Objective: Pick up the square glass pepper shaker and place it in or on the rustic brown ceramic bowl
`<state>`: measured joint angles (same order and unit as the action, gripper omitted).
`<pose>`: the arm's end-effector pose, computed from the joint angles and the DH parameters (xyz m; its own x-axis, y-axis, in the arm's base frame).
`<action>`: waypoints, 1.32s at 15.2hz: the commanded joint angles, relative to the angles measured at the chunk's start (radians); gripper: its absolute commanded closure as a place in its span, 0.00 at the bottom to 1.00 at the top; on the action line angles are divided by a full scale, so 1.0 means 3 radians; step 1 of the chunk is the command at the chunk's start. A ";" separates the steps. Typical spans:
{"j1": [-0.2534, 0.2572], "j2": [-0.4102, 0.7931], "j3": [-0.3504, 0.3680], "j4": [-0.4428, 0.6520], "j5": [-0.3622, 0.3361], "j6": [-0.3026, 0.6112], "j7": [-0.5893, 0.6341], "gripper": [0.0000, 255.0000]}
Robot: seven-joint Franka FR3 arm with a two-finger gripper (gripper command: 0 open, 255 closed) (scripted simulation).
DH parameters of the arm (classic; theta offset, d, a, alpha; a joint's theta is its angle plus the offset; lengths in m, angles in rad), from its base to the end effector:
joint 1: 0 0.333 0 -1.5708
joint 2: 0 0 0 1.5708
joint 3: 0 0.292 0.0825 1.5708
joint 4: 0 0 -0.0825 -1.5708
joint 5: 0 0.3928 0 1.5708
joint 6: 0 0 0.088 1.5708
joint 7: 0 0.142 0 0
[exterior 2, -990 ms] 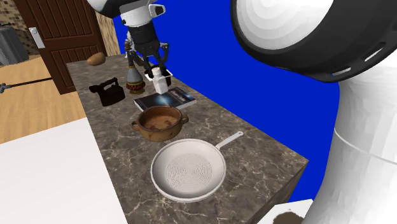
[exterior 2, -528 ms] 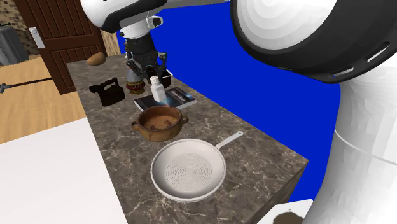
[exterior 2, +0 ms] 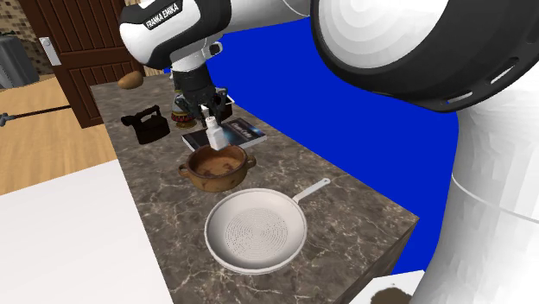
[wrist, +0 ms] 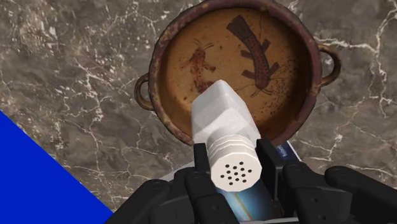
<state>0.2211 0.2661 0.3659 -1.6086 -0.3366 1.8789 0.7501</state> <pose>0.5654 0.3132 0.4255 0.9843 -0.0630 0.1648 -0.0891 -0.9837 0.1561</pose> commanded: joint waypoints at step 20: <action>-0.0011 0.0045 -0.0017 -0.0275 -0.0052 0.0308 0.0088 0.00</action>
<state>0.2178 0.2797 0.3609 -1.6911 -0.3521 1.9713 0.7766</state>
